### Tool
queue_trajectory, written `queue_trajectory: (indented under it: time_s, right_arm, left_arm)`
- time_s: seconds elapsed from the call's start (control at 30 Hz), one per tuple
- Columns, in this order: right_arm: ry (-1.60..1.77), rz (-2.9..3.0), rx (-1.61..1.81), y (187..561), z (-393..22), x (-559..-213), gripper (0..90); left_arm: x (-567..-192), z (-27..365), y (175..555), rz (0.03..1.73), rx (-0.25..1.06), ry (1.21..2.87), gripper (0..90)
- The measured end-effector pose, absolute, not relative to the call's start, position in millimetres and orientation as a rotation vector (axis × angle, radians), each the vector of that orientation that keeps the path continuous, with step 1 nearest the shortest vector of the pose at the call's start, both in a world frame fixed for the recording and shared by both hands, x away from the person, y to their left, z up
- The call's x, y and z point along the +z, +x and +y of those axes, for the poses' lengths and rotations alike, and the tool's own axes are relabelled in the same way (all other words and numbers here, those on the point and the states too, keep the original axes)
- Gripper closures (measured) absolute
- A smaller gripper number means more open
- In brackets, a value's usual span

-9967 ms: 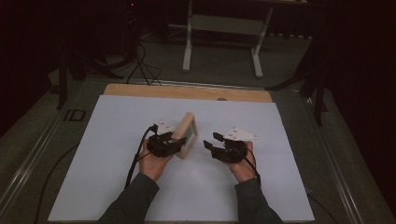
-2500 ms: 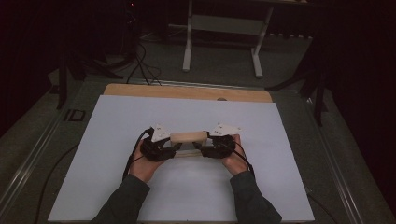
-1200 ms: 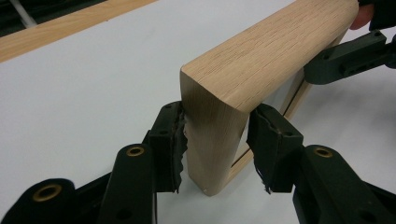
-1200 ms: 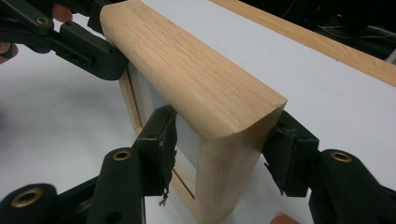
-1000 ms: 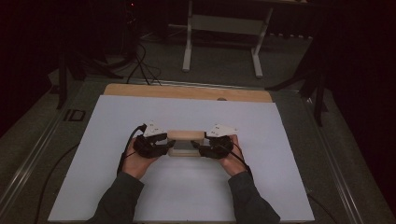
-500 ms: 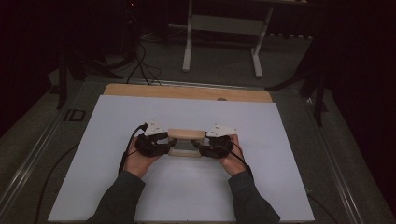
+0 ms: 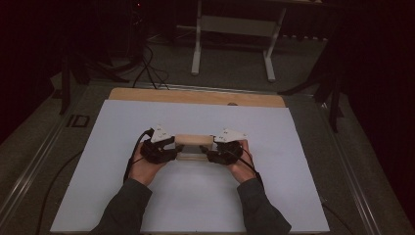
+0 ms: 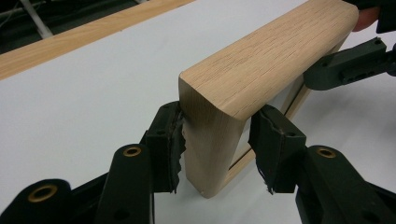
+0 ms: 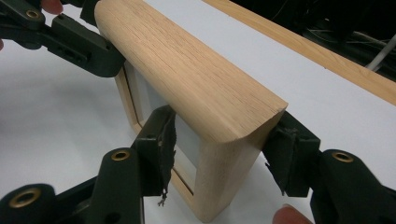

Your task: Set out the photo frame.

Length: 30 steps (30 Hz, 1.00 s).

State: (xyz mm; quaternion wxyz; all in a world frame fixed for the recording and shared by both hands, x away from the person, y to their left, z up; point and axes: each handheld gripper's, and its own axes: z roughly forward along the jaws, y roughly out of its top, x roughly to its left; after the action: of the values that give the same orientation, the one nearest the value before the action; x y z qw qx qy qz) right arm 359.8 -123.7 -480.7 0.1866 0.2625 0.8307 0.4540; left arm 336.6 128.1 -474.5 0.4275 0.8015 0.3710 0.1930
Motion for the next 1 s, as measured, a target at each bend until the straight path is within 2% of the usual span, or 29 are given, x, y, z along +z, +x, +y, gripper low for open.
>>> queue_trajectory:
  time_s: [1.0]
  right_arm:
    - [0.81,2.331,1.323,359.9,-135.5,-480.6,45.2]
  left_arm:
    - [-475.8,126.5,340.1,0.981,0.433,1.951,56.0]
